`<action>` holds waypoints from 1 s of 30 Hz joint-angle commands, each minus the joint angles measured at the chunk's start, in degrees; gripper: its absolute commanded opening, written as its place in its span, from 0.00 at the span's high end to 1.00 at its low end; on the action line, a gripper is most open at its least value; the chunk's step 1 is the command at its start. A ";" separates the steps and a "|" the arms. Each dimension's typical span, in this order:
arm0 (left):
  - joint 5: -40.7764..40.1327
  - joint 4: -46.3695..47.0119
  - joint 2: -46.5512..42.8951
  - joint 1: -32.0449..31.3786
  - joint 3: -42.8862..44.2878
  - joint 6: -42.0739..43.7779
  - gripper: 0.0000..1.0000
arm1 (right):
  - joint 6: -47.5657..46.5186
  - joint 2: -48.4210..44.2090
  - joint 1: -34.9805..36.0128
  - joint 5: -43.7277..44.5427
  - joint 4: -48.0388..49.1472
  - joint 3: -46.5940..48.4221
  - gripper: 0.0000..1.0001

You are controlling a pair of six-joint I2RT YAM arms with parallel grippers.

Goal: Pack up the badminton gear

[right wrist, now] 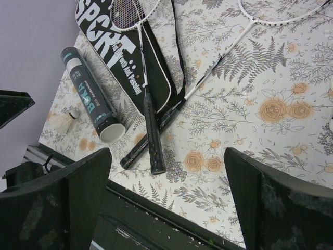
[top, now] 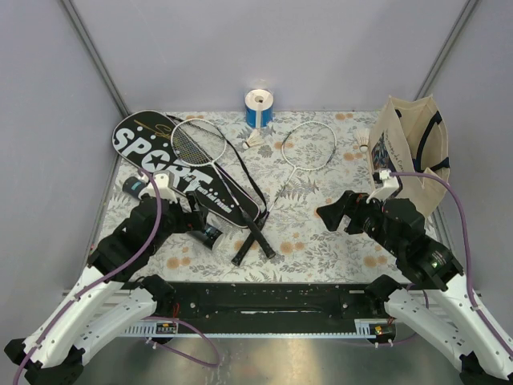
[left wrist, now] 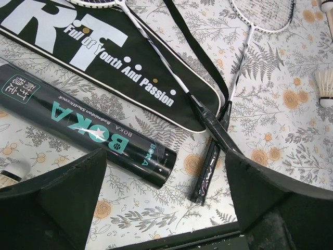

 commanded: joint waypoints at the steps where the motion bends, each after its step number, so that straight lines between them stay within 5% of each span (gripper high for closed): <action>1: -3.79 2.20 -0.36 -0.10 0.00 -2.46 0.01 | 0.13 -0.96 -0.13 -0.06 2.40 -0.35 0.01; 11: -16.89 -4.12 9.74 3.84 3.60 -17.14 0.01 | 3.11 -2.37 -0.22 -0.32 4.24 -4.12 0.01; 19: 8.23 5.18 13.87 27.83 -2.98 -20.49 0.02 | 6.37 -5.44 -0.13 -5.14 9.16 -8.52 0.01; 30: 11.40 14.68 31.01 34.79 -6.94 -21.45 0.04 | 5.40 -7.99 -0.13 -8.58 10.22 -9.66 0.01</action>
